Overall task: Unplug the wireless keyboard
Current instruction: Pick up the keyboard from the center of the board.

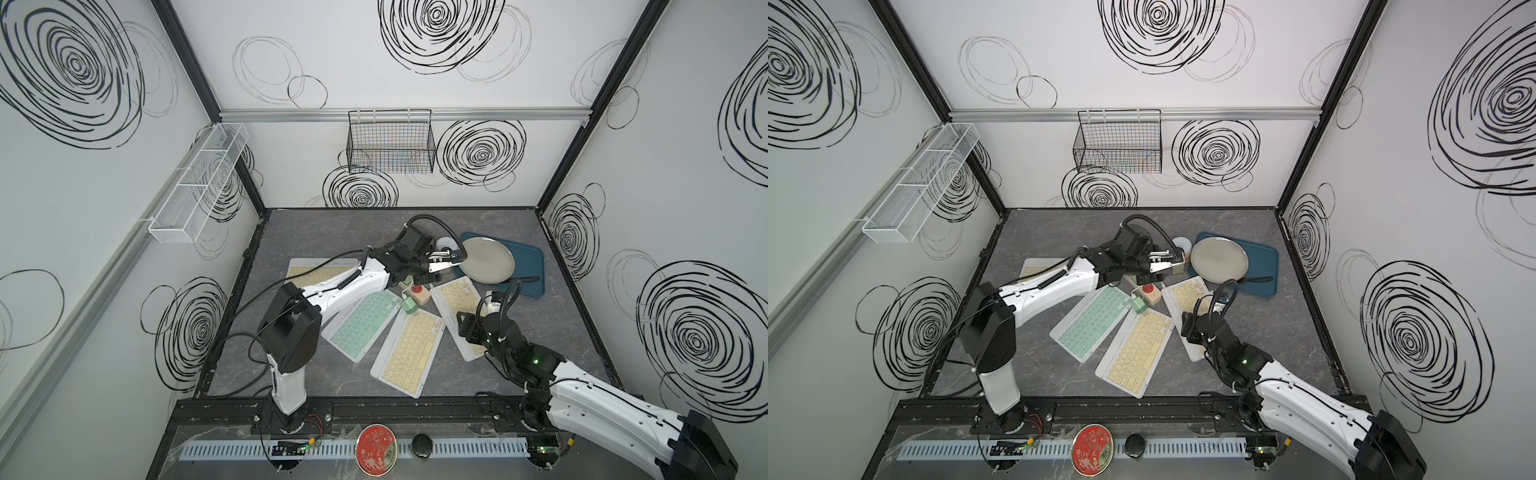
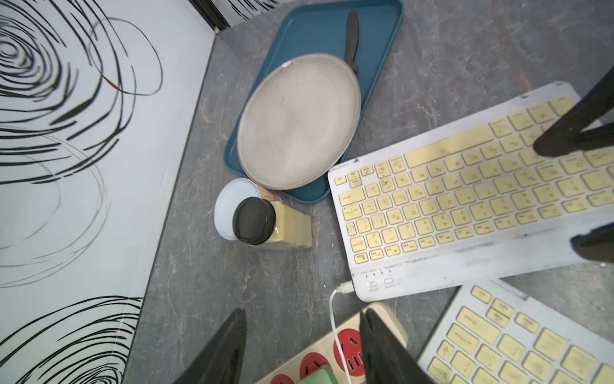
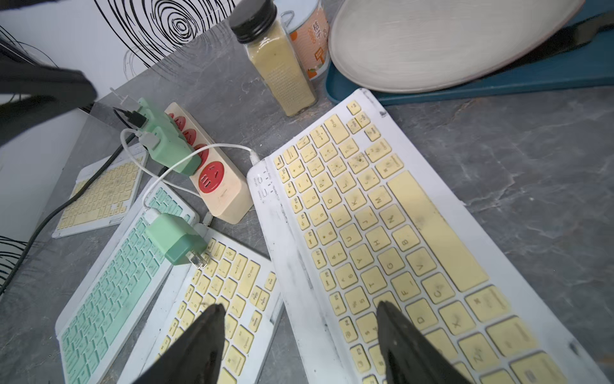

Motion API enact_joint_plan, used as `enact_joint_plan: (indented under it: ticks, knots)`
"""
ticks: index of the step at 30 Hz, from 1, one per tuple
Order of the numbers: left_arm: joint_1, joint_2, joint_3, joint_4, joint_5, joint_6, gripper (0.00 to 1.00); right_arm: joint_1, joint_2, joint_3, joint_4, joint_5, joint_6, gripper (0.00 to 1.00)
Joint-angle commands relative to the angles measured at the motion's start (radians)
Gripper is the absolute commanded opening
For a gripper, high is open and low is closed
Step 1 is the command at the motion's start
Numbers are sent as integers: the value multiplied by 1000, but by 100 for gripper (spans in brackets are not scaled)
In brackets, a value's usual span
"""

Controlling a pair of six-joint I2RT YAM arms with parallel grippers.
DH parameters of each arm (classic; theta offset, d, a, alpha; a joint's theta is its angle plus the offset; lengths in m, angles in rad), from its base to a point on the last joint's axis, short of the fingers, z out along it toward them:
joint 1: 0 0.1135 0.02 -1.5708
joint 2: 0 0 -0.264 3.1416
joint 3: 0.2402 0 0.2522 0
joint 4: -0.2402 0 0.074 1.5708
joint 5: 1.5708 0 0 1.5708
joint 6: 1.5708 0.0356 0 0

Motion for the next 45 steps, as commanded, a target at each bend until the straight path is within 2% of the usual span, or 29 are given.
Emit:
enact_joint_plan:
  ticks: [1,6,12,16,20,24,35,37,41,43,45]
  knots:
    - [-17,61,56,-200,45,35,60,9,-15,-6,51,26,-22,75]
    - [4,160,184,-296,-14,-46,51,15,-85,-26,50,36,-42,75]
    - [-17,258,269,-362,-137,-82,53,21,-119,-44,51,47,-51,75]
    - [-22,296,305,-391,-145,-93,53,25,-119,-43,57,40,-49,76]
    - [-33,342,362,-421,-199,-100,52,30,-104,-46,65,38,-43,75]
    - [-34,413,449,-477,-222,-110,46,33,-94,-51,74,38,-33,75]
    - [-13,467,464,-483,-237,-116,45,35,-103,-54,82,54,-52,77]
    - [-5,473,466,-481,-235,-119,41,34,-103,-53,80,61,-57,77]
    - [5,489,482,-481,-191,-119,21,34,-109,-58,81,61,-52,77]
    - [5,493,493,-481,-173,-121,16,35,-115,-59,82,61,-52,77]
    - [7,492,498,-483,-152,-117,5,34,-118,-63,83,67,-55,77]
